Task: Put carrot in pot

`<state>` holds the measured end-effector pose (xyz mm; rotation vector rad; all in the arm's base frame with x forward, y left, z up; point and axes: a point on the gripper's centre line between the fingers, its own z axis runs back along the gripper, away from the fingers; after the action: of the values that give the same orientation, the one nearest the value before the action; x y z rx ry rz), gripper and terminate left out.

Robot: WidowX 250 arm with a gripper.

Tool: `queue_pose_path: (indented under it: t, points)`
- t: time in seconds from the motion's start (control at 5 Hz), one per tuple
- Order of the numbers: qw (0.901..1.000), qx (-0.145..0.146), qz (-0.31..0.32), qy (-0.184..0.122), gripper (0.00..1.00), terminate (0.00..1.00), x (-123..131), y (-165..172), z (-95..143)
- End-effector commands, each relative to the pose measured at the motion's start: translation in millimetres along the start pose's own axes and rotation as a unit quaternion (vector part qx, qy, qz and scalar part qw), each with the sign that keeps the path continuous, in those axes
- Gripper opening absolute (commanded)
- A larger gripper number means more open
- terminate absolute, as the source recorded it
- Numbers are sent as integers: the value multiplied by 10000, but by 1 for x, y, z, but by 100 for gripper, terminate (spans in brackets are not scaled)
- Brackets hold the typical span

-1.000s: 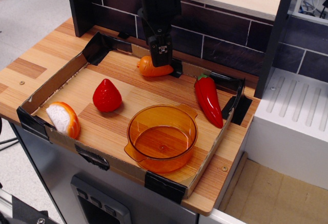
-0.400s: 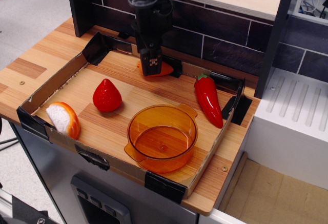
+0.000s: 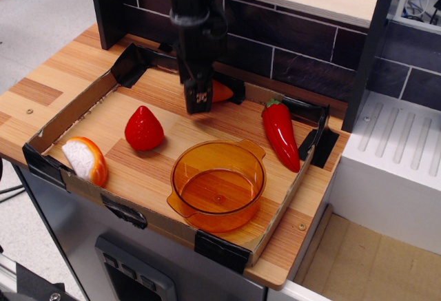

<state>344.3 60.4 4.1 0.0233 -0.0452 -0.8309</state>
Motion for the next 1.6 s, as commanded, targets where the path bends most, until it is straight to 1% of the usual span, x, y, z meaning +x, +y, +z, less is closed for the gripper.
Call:
queue_pose_path:
  t: [0.0,0.2,0.4,0.6,0.8,1.0,1.2,1.4]
  points:
    - [10000,68,-30,-53,100,0,-1,-2,6]
    - [9997,131,-13,-182,100,0,0,-5,6]
    - [9993,115,8,-343,100,0,4,-9,10]
    - [9985,130,63,-519,0,0,8,-10,17]
    - [9975,255,79,-647,0,0,5,-10,33]
    - [9951,394,65,-907,0,0,4,-18,62]
    - [9917,242,-192,-1250,0,0,2,-45,97]
    - [9913,-118,-623,-1151,0,0,-11,-80,106]
